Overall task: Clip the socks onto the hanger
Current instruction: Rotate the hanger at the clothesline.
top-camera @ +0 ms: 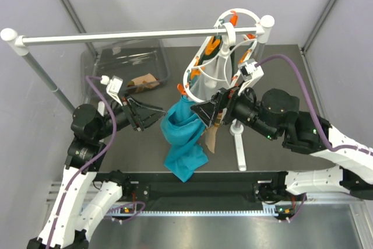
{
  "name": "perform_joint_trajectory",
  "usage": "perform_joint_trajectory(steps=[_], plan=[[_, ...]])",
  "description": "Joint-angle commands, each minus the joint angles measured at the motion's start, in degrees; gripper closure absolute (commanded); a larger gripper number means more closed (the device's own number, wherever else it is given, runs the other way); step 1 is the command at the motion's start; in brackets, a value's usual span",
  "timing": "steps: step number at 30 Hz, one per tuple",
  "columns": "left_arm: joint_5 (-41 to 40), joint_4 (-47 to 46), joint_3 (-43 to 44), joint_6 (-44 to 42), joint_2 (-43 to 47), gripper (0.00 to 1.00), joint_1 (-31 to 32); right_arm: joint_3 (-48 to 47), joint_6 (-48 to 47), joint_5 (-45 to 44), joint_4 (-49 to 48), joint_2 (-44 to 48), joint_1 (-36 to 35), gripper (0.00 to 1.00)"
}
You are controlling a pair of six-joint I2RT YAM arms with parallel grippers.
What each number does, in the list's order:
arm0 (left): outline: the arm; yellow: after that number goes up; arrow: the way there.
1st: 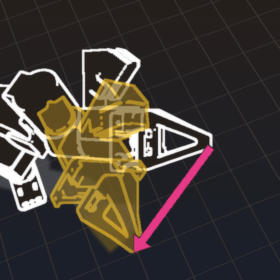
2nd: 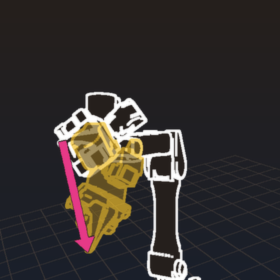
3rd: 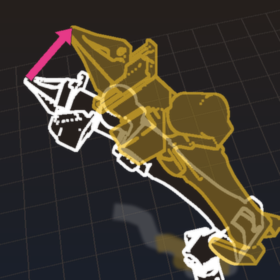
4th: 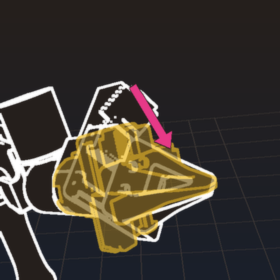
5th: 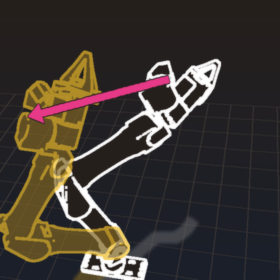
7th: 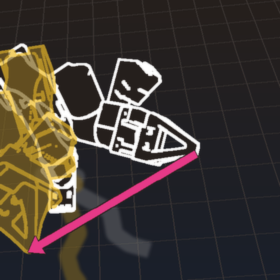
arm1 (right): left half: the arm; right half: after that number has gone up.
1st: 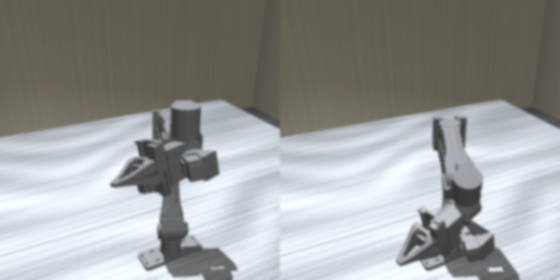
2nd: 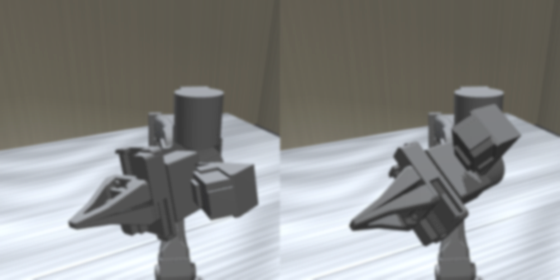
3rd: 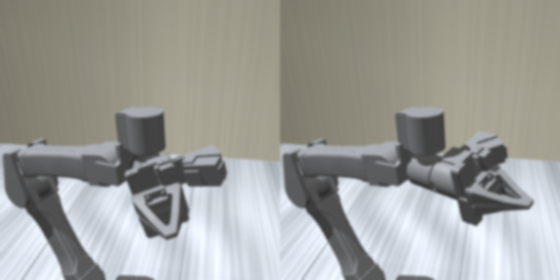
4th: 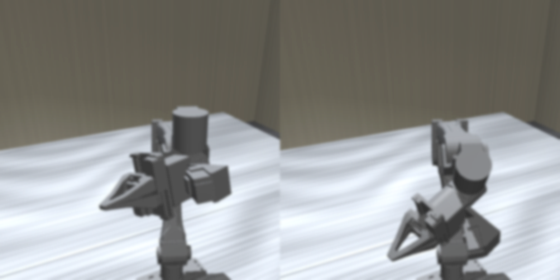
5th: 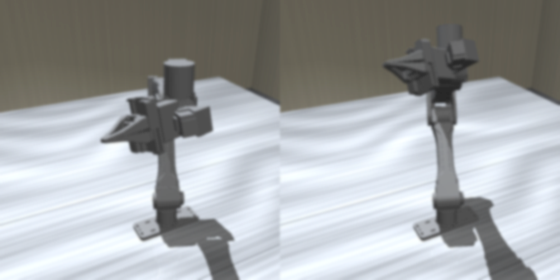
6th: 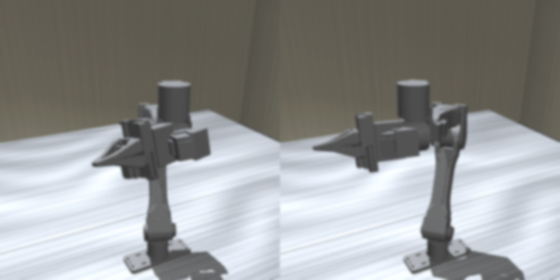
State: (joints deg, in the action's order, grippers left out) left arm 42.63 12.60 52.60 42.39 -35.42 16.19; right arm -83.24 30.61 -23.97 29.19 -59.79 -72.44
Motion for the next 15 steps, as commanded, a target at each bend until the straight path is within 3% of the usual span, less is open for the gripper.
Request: perform_joint_trajectory(steps=[1,10,15], plan=[[4.12,-10.53,-3.80,6.02,1.58,0.50,0.07,-0.34,-0.20,-2.05,1.23,1.87,0.64,0.00],[8.60,-29.11,-9.08,20.61,2.90,0.48,0.07,6.85,-3.36,-0.39,-8.70,8.28,0.64,0.00],[10.19,-47.36,-11.99,32.90,2.81,0.49,0.42,9.32,-5.03,1.82,-12.05,11.10,0.55,0.00]])
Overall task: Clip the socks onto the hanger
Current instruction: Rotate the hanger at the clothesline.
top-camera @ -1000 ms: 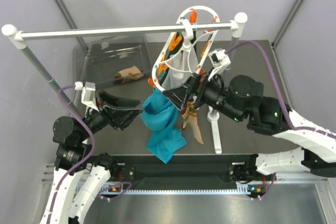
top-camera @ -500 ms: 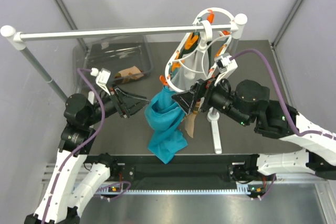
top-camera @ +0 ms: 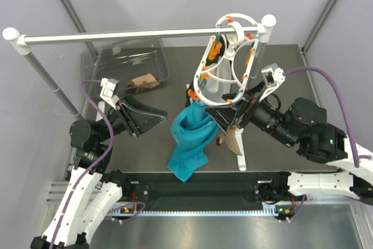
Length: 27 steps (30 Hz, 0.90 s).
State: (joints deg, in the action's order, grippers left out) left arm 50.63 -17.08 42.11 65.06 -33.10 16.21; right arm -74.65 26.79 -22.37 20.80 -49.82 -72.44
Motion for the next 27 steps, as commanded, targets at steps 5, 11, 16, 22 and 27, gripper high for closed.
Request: perform_joint_trajectory(steps=[5,11,16,22,27], plan=[[-2.44,7.59,7.52,-5.41,0.41,0.52,1.90,0.91,2.73,-1.80,-4.01,0.08,0.64,0.00],[-5.27,36.32,22.66,-30.32,-11.26,0.60,3.65,-0.67,4.33,-4.70,-4.01,-3.08,0.64,0.00],[-16.78,37.31,23.91,-38.95,-14.28,0.62,12.78,-1.72,5.03,-6.19,-3.66,-4.84,0.73,0.00],[-22.87,24.13,11.25,-33.08,-3.21,0.65,19.56,-2.60,5.82,-9.97,-2.69,-6.34,0.73,0.00],[-24.71,21.91,8.43,-30.96,-0.39,0.67,21.58,-4.10,5.38,-11.64,-1.99,-8.97,0.64,0.00]])
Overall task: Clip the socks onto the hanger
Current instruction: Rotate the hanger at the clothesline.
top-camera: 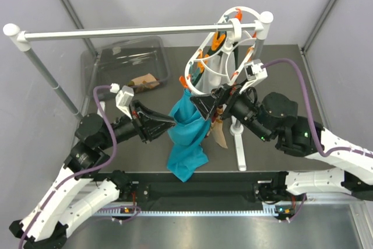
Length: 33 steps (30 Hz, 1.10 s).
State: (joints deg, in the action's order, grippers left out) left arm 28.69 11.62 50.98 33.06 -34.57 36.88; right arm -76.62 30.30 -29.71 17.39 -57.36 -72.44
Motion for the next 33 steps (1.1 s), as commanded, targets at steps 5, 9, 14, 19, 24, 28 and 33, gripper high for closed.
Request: perform_joint_trajectory(steps=[5,9,14,19,24,28,33], plan=[[-2.65,-9.24,-1.23,2.02,-2.61,0.67,3.89,-2.22,2.21,-6.76,2.03,-3.02,0.81,0.00],[-11.88,-9.42,-1.50,-1.94,-5.24,0.67,15.21,-1.87,2.48,-8.42,2.04,-3.11,0.81,0.00],[-30.59,-10.91,-1.58,-8.88,-7.53,0.67,34.35,-1.43,3.27,-9.92,3.09,-2.67,0.81,0.00],[-43.95,-18.29,-3.25,-11.70,-12.27,0.64,45.37,-0.73,4.32,-9.84,4.15,-1.35,0.90,0.00],[-54.16,-25.84,-2.73,-14.60,-19.47,0.58,51.01,-0.02,4.33,-3.80,4.23,0.49,0.90,0.00],[-67.17,-28.49,-1.85,-13.71,-24.22,0.50,50.83,0.68,4.59,0.35,5.81,2.51,0.90,0.00],[-69.73,-26.31,3.06,-12.50,-30.19,0.48,47.76,1.21,3.89,0.54,8.63,3.84,0.90,0.00]])
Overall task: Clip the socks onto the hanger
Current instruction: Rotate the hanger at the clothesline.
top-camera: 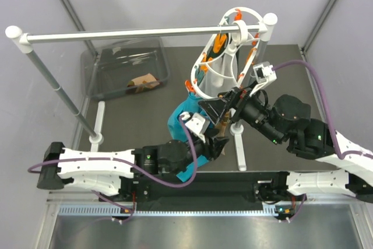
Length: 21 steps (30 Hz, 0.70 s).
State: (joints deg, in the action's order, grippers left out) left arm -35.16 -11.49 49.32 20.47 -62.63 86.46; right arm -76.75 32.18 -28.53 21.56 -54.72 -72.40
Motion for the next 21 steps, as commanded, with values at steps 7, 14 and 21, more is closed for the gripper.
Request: perform_joint_trajectory(steps=[7,14,21], plan=[[-8.17,8.57,11.06,4.75,-4.26,0.48,-7.08,1.87,-2.56,-5.03,8.31,1.81,0.86,0.00],[-4.04,15.26,12.47,6.87,-1.54,0.48,-13.85,-0.94,-6.43,-15.66,15.34,-0.91,0.86,0.00],[-3.52,15.62,12.20,6.33,-0.56,0.48,-15.00,-1.82,-6.61,-13.40,18.34,-0.92,0.95,0.00]])
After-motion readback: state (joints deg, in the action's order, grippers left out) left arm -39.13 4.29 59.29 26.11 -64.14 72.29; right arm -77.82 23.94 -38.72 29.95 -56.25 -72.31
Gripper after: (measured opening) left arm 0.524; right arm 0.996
